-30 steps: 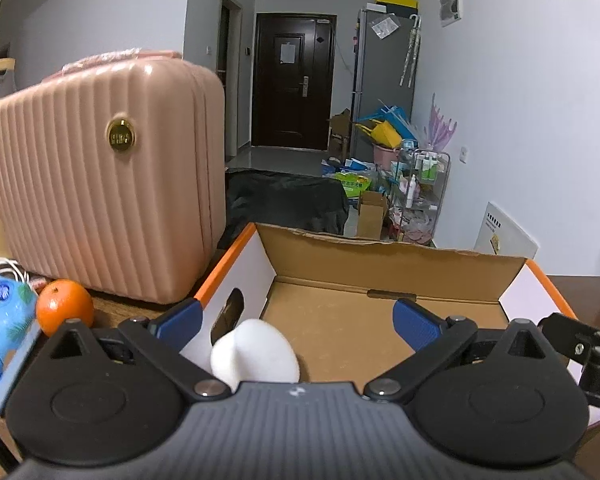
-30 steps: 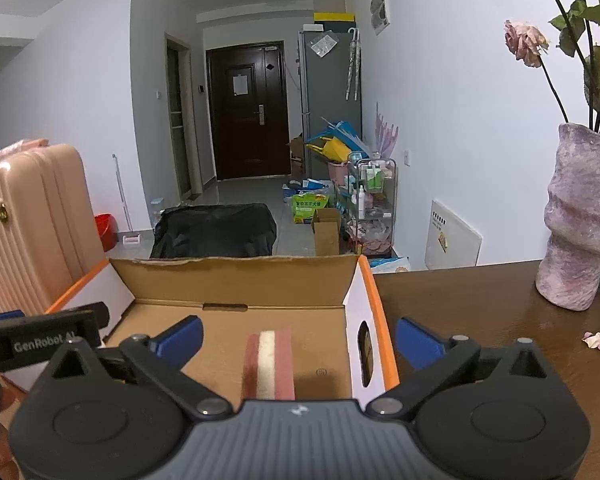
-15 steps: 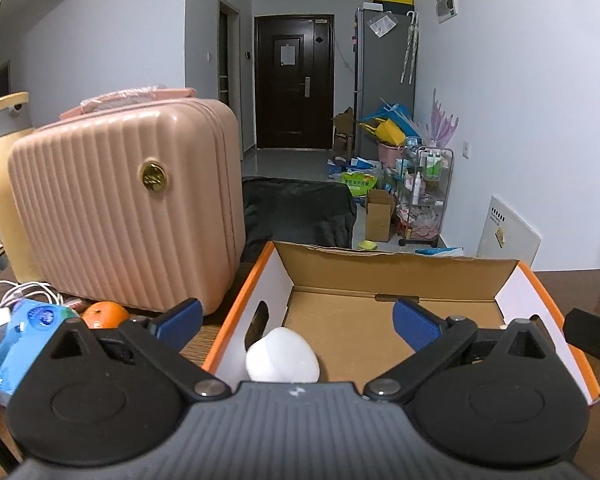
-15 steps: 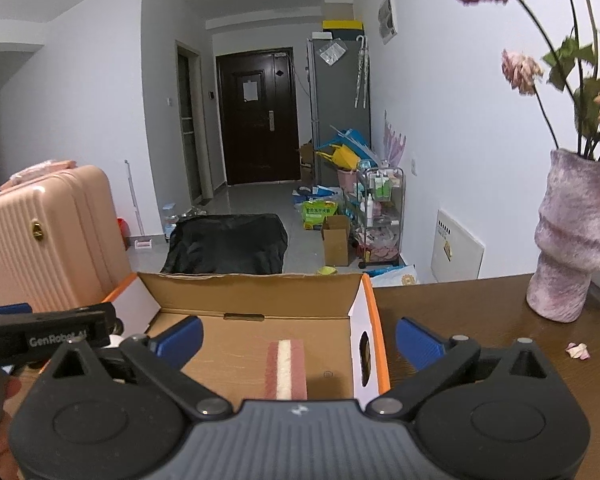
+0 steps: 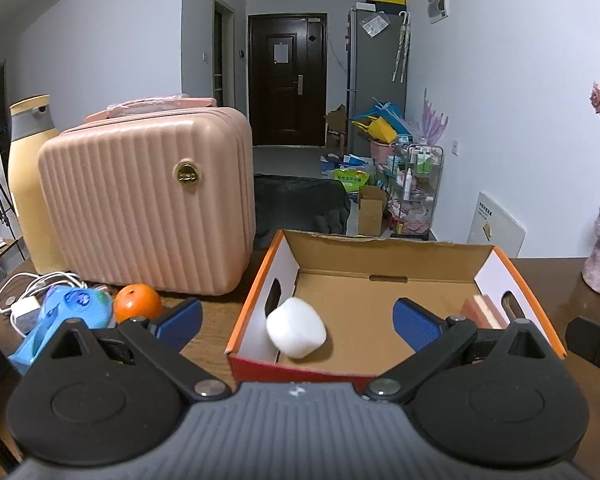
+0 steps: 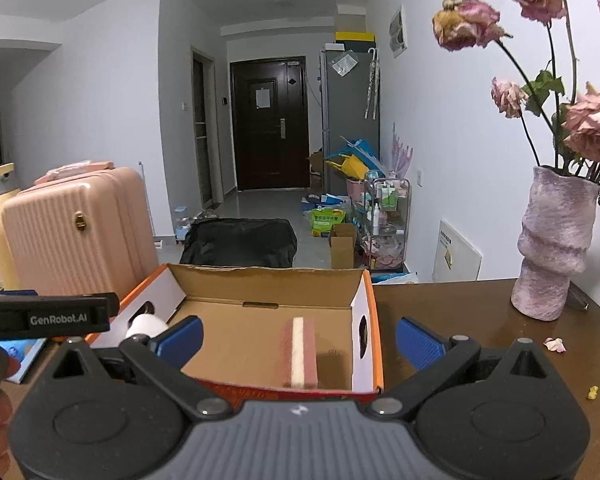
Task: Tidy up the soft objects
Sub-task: 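Withdraw both tools from the box back toward the pile of soft items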
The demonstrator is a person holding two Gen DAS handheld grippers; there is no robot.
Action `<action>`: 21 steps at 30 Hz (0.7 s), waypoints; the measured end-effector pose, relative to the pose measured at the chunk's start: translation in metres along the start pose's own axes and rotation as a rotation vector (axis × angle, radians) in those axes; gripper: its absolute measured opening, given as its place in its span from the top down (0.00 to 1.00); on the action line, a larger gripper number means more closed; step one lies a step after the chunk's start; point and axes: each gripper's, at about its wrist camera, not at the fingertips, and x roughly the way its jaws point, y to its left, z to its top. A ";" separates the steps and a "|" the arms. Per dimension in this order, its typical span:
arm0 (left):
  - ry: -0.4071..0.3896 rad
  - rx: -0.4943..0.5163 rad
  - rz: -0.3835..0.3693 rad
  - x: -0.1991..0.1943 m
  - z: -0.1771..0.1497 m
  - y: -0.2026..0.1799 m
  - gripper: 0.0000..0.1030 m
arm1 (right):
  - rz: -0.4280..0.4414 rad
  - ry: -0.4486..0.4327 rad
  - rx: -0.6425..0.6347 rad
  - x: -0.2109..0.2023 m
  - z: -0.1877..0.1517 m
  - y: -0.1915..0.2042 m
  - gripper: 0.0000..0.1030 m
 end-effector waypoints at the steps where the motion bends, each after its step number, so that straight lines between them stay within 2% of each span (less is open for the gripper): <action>1: 0.001 0.000 -0.003 -0.005 -0.001 0.002 0.00 | 0.003 -0.002 -0.002 -0.005 -0.001 0.001 0.00; 21: 0.010 -0.012 -0.079 -0.097 -0.054 0.045 0.00 | 0.047 -0.009 -0.063 -0.093 -0.052 0.030 0.00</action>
